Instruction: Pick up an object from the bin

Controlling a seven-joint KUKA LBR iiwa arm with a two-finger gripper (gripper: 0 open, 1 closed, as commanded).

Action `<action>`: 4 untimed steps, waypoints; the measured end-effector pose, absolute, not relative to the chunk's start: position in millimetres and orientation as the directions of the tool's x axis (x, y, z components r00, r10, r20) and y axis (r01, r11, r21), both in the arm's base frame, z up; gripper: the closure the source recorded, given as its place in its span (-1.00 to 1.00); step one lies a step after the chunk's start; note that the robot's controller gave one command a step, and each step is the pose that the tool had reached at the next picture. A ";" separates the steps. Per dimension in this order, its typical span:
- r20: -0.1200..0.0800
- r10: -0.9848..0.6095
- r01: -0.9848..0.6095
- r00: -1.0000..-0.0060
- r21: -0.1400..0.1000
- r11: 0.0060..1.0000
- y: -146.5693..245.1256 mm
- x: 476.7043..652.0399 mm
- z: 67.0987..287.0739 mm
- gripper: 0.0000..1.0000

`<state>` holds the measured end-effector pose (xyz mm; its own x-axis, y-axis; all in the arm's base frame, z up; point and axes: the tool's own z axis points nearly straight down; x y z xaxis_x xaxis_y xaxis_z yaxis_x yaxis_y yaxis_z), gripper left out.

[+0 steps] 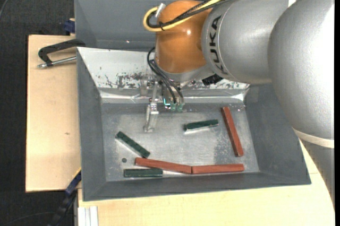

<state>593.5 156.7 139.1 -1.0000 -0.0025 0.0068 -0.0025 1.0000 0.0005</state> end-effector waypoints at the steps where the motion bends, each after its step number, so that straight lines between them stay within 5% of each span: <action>1: 0.008 -0.096 -0.096 -0.995 0.002 0.995 219.4 506.3 66.8 -1.00; 2: 0.001 0.009 0.009 -1.000 0.001 1.000 195.3 492.4 101.7 -1.00; 3: -0.004 0.301 0.300 -0.954 0.004 0.954 189.5 511.2 100.7 -1.00; 4: 0.003 0.578 0.578 -0.816 -0.002 0.816 217.1 494.1 69.4 -1.00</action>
Offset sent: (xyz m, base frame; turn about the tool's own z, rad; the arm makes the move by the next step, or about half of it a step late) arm -0.0824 0.0578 -0.0691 -0.0839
